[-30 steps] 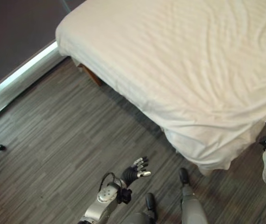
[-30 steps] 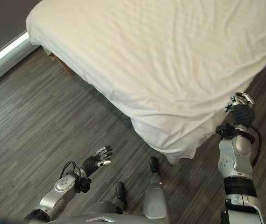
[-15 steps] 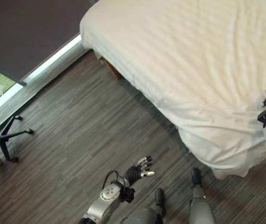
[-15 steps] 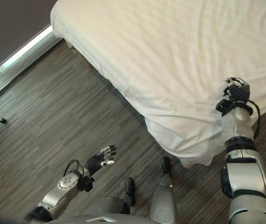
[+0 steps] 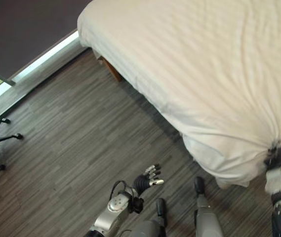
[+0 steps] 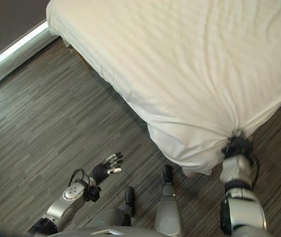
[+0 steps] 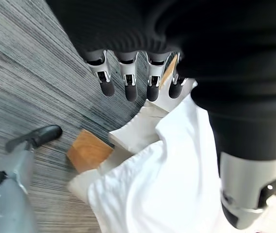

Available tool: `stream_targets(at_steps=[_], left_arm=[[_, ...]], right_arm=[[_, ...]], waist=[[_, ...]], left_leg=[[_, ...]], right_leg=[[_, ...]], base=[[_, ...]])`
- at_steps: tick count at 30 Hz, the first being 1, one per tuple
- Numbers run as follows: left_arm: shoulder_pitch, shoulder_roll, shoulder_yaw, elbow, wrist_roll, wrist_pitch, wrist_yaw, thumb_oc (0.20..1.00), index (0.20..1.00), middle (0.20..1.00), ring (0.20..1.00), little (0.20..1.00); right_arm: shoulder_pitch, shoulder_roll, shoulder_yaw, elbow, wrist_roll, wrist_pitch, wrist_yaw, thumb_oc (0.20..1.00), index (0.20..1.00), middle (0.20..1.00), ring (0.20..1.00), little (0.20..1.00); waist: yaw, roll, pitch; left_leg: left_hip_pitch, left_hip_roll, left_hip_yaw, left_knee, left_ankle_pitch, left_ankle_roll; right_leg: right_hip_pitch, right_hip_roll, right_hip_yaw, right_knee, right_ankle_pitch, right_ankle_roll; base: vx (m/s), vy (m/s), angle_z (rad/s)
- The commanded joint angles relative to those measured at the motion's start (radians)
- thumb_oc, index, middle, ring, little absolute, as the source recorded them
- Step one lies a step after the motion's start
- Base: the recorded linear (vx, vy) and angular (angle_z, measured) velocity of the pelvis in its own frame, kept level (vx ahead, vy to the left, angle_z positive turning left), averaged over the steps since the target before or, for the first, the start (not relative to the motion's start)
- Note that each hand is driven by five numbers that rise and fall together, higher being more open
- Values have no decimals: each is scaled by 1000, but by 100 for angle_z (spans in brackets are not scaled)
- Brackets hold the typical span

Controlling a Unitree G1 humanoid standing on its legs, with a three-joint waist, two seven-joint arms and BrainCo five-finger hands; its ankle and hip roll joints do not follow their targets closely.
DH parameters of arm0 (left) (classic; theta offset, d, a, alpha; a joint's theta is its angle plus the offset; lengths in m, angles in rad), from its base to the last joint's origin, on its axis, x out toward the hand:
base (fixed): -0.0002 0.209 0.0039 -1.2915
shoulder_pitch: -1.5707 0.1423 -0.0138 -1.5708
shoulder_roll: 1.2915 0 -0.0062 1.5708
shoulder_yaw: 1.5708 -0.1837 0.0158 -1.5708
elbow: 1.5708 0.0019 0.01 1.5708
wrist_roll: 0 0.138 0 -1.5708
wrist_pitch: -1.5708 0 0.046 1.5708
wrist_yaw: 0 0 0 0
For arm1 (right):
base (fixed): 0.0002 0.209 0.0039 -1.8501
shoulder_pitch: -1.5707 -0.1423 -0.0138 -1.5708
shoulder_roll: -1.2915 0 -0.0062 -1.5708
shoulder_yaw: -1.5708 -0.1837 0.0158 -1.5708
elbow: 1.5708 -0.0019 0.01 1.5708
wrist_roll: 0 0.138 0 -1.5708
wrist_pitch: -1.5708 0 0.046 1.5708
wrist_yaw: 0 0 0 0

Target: Making the bed.

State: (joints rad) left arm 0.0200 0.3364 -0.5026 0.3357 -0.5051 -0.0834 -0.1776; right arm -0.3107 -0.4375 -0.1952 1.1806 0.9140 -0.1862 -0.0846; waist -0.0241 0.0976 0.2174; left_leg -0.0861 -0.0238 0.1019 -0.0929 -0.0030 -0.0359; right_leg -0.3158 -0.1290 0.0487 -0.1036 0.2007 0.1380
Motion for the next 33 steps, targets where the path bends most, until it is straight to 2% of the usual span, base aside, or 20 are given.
stream_targets(at_steps=[1, 6, 8, 9, 10, 11, 13, 14, 15, 17, 18, 20, 25, 27, 29, 30, 31, 33], left_arm=[[-59, -31, 9, -3, 9, -36, 7, 1000, 1000, 1000, 1000, 1000], [-65, -29, 10, -6, 3, -41, 6, 1000, 1000, 1000, 1000, 1000], [-61, -16, 22, -17, -3, -44, 9, 1000, 1000, 1000, 1000, 1000], [-61, -16, 22, -18, -3, -44, 9, 1000, 1000, 1000, 1000, 1000], [-55, -7, 42, -23, -3, -47, 13, 1000, 1000, 1000, 1000, 1000], [-53, -6, 42, -24, -3, -46, 13, 1000, 1000, 1000, 1000, 1000], [-40, -3, 64, -27, -1, -46, 15, 1000, 1000, 1000, 1000, 1000], [-18, 2, 83, -26, 12, -45, 15, 1000, 1000, 1000, 1000, 1000], [-8, 5, 90, -30, 15, -42, 11, 1000, 1000, 1000, 1000, 1000], [10, 8, 95, -34, 23, -42, 8, 1000, 1000, 1000, 1000, 1000], [11, 10, 95, -35, 23, -41, 7, 1000, 1000, 1000, 1000, 1000], [35, 22, 104, -56, 30, -36, 2, 1000, 1000, 1000, 1000, 1000], [49, 41, 111, -72, 33, -34, -4, 1000, 1000, 1000, 1000, 1000], [57, 47, 114, -81, 26, -31, -5, 1000, 1000, 1000, 1000, 1000], [53, 52, 98, -81, 21, -24, -7, 1000, 1000, 1000, 1000, 1000], [54, 52, 100, -82, 21, -23, -8, 1000, 1000, 1000, 1000, 1000], [42, 50, 83, -77, 25, -24, -9, 1000, 1000, 1000, 1000, 1000], [31, 44, 80, -68, 25, -32, -8, 1000, 1000, 1000, 1000, 1000]], right_arm=[[35, 66, 10, 53, 32, 33, 8, 200, 200, 200, 200, 200], [64, 33, -46, 65, 55, 26, 7, 200, 200, 200, 200, 200], [68, 3, -78, -42, 90, -15, -2, 200, 200, 200, 200, 200], [68, 3, -79, -43, 89, -15, -3, 200, 200, 200, 200, 200], [96, -1, -71, -226, 77, -56, -9, 200, 200, 200, 200, 200], [103, 5, -71, -238, 73, -55, -16, 200, 200, 200, 200, 200], [153, 27, -93, -449, 89, -111, -23, 200, 200, 200, 200, 200], [222, 63, -115, -692, 84, -162, -28, 200, 200, 200, 200, 200], [253, 78, -130, -804, 78, -184, -22, 200, 200, 200, 200, 200], [286, 111, -141, -947, 74, -226, -27, 200, 200, 200, 200, 200], [291, 115, -141, -954, 72, -225, -30, 200, 200, 200, 200, 200], [325, 139, -162, -1135, 75, -269, -11, 200, 200, 200, 200, 200], [329, 112, -162, -1294, 28, -286, -26, 200, 200, 200, 200, 200], [312, 125, -108, -1340, 91, -281, 11, 200, 200, 200, 200, 200], [286, 144, 31, -1337, 189, -234, 76, 200, 200, 200, 200, 200], [285, 144, 32, -1334, 192, -235, 80, 200, 200, 200, 200, 200], [230, 172, 170, -1294, 250, -185, 124, 200, 200, 200, 200, 200], [200, 180, 268, -1266, 287, -156, 171, 200, 200, 200, 200, 200]], waist=[[8, 57, 47], [-5, 55, 44], [-16, 47, 42], [-16, 47, 42], [-26, 36, 43], [-27, 35, 42], [-38, 23, 43], [-52, 7, 41], [-57, -1, 39], [-63, -12, 35], [-63, -13, 34], [-69, -31, 28], [-70, -52, 18], [-62, -62, 13], [-43, -69, 11], [-44, -70, 11], [-20, -73, 10], [-3, -76, 11]], left_leg=[[-95, 1, -60, 6, 78, -35], [-90, 1, -59, 6, 72, -34], [-87, 3, -55, 6, 69, -34], [-87, 3, -55, 6, 69, -34], [-87, 3, -52, 6, 69, -34], [-86, 3, -52, 6, 69, -34], [-85, 6, -50, 6, 68, -35], [-80, 8, -49, 6, 65, -34], [-78, 9, -50, 6, 64, -35], [-73, 12, -52, 6, 61, -34], [-72, 12, -52, 6, 60, -34], [-65, 16, -53, 6, 57, -33], [-58, 20, -52, 6, 54, -32], [-51, 19, -55, 6, 54, -32], [-45, 17, -58, 6, 55, -30], [-44, 16, -57, 6, 55, -30], [-44, 14, -58, 6, 57, -26], [-46, 12, -53, 6, 61, -25]], right_leg=[[61, 38, -18, 16, -41, 14], [64, 38, -17, 16, -46, 14], [66, 39, -13, 16, -45, 16], [66, 39, -13, 16, -45, 16], [64, 40, -12, 16, -42, 16], [65, 39, -12, 16, -42, 16], [65, 41, -9, 16, -39, 16], [69, 44, -9, 16, -39, 15], [72, 45, -8, 16, -40, 15], [79, 45, -12, 16, -41, 15], [80, 44, -13, 16, -42, 15], [89, 46, -16, 16, -44, 14], [97, 47, -19, 16, -44, 13], [106, 46, -22, 16, -44, 12], [111, 45, -24, 16, -42, 12], [112, 44, -24, 16, -42, 12], [110, 42, -24, 16, -38, 16], [107, 41, -24, 16, -33, 18]], base=[[33, -3, -9], [4, 0, -1], [0, 0, 0], [0, 0, 0], [0, 0, 0], [0, 0, 0], [0, 0, 0], [0, 0, 0], [0, 0, 0], [3, 1, -2], [4, 6, -4], [3, 3, -2], [0, 0, 2], [-14, 16, -1], [-17, 10, 0], [-40, 8, -1], [-43, 8, -2], [-52, 14, -5]])
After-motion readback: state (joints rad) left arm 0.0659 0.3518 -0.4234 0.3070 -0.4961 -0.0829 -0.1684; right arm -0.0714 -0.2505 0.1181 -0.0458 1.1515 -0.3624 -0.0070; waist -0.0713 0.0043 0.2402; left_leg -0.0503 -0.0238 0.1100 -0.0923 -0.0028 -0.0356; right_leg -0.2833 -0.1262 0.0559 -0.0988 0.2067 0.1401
